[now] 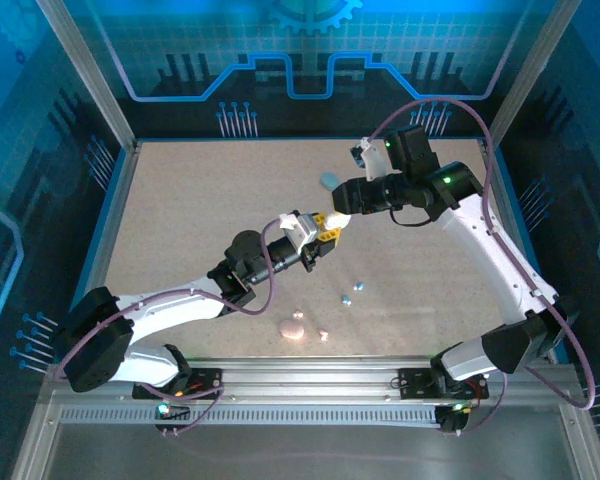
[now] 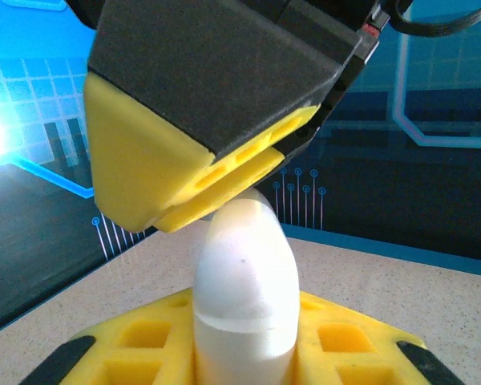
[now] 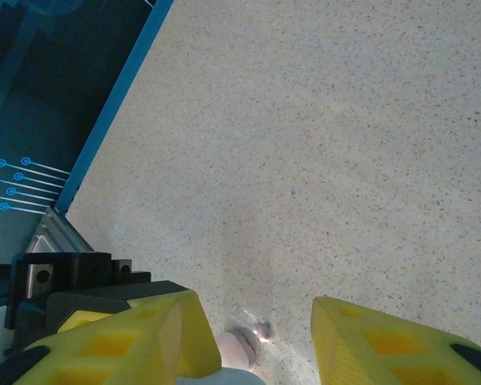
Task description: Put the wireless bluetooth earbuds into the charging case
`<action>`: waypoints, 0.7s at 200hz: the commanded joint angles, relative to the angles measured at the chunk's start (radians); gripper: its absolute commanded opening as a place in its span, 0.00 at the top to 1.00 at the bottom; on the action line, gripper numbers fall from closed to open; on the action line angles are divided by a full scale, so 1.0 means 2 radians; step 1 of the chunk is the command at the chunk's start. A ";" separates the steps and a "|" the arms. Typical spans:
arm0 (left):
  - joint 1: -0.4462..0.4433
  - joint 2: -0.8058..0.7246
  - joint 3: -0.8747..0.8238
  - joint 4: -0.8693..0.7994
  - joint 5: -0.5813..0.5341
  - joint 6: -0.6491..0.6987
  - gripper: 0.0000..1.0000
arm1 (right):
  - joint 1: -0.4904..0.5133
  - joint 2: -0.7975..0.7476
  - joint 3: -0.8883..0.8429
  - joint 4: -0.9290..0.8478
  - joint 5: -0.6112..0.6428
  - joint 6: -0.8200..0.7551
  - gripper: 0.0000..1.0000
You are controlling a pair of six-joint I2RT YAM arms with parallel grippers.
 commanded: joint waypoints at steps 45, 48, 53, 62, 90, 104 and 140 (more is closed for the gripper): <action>0.001 -0.009 0.011 0.007 -0.013 -0.009 0.74 | -0.014 -0.022 -0.012 -0.009 0.011 0.000 0.51; 0.001 -0.008 0.011 0.005 -0.015 -0.010 0.74 | -0.015 -0.024 -0.015 -0.006 0.015 0.002 0.51; 0.001 -0.008 0.011 -0.001 -0.019 -0.013 0.74 | -0.017 -0.029 -0.019 -0.001 0.021 0.005 0.51; 0.005 -0.005 0.012 -0.011 -0.026 -0.022 0.74 | -0.023 -0.041 -0.033 0.011 0.039 0.013 0.49; 0.039 0.004 -0.003 -0.027 -0.033 -0.105 0.75 | -0.053 -0.080 -0.086 0.047 0.082 0.043 0.48; 0.065 0.007 -0.008 -0.052 -0.029 -0.155 0.76 | -0.073 -0.094 -0.114 0.059 0.079 0.056 0.48; 0.133 0.030 0.010 -0.153 0.027 -0.276 0.75 | -0.111 -0.101 -0.163 0.080 0.040 0.079 0.48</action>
